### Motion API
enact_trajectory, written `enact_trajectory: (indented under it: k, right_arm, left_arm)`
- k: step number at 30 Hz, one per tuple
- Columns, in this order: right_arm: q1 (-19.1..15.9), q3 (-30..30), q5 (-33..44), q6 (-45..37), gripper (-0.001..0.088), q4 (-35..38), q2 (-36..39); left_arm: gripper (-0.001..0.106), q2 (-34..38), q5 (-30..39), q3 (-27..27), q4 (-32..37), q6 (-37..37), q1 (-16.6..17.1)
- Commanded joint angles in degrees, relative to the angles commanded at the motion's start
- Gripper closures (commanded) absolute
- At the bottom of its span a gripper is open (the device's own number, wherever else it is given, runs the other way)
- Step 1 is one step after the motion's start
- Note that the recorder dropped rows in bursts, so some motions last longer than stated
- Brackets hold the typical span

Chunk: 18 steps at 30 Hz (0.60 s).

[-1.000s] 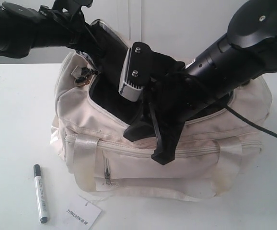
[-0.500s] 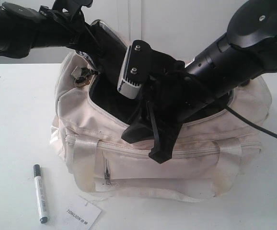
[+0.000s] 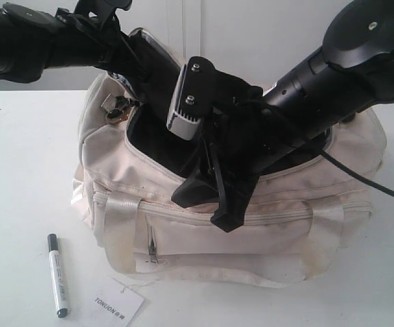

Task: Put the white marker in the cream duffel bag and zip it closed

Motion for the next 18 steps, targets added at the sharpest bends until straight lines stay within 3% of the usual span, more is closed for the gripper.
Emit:
enact_trajectory:
  k: [10,18]
  right_arm:
    - [0.0,0.0,-2.1,2.4,0.0390,-0.1,0.0]
    - [0.0,-0.1,-7.4,6.4,0.0388,-0.3,-2.0]
  left_arm:
    - [0.105,0.0,0.0,0.0,0.0,0.0,0.0]
    - [0.105,0.0,0.0,0.0,0.0,0.0,0.0]
